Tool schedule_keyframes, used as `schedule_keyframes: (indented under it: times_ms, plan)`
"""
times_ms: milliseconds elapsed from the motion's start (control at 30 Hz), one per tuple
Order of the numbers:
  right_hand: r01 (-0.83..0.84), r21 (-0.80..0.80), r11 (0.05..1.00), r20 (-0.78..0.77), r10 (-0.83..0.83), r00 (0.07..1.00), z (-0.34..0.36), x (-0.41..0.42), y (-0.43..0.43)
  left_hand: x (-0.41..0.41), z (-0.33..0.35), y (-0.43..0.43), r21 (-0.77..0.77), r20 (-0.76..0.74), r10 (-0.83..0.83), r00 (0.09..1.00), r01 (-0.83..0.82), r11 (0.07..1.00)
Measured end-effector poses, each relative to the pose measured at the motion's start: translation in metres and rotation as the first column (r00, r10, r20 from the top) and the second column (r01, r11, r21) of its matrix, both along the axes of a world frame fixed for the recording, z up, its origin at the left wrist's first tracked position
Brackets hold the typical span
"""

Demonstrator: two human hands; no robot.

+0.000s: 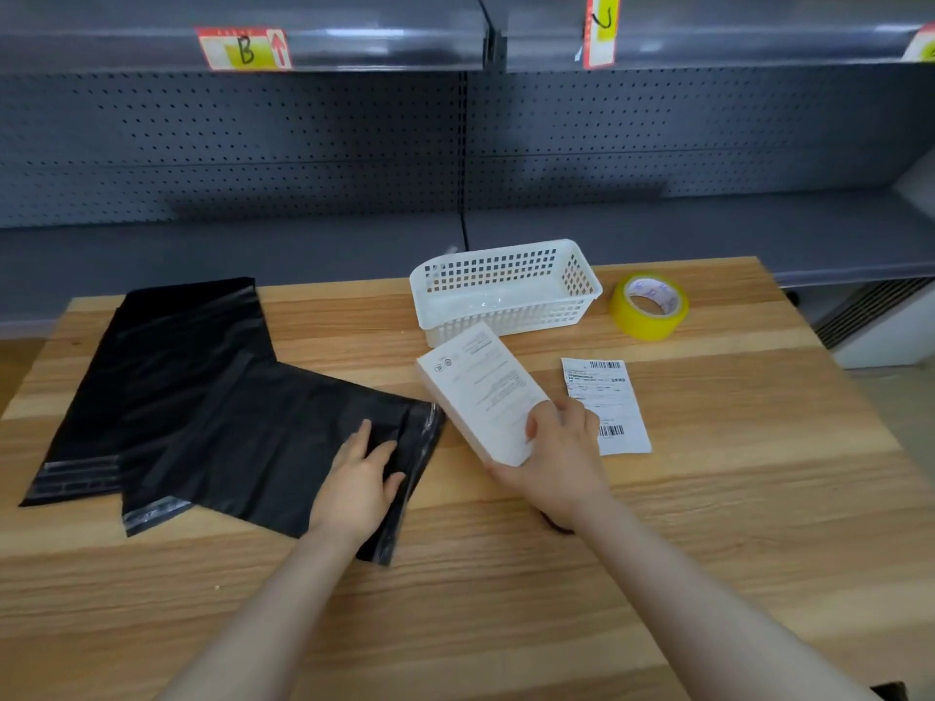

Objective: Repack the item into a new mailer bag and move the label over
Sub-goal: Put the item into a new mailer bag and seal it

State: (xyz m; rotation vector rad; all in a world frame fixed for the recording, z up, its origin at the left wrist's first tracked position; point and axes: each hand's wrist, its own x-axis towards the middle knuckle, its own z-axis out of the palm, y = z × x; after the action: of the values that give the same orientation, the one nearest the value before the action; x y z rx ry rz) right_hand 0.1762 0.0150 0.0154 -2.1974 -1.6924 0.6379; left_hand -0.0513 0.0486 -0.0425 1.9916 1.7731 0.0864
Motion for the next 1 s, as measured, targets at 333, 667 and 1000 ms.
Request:
schedule_keyframes:
  times_ms: [333,667,1000]
  plan:
    - [-0.215,-0.133,0.968,0.015,0.219,0.976,-0.018,-0.001,-0.010,0.004,0.000,-0.011,0.111,-0.021,0.221,0.975,-0.218,0.970]
    - [-0.259,-0.162,0.952,0.032,0.267,0.963,-0.022,-0.003,-0.014,0.002,-0.004,-0.007,0.117,-0.133,0.172,0.976,-0.157,0.981]
    - [-0.274,-0.203,0.940,0.097,0.298,0.950,-0.025,-0.004,-0.020,-0.007,-0.002,-0.008,0.049,0.219,0.528,0.821,-0.550,0.834]
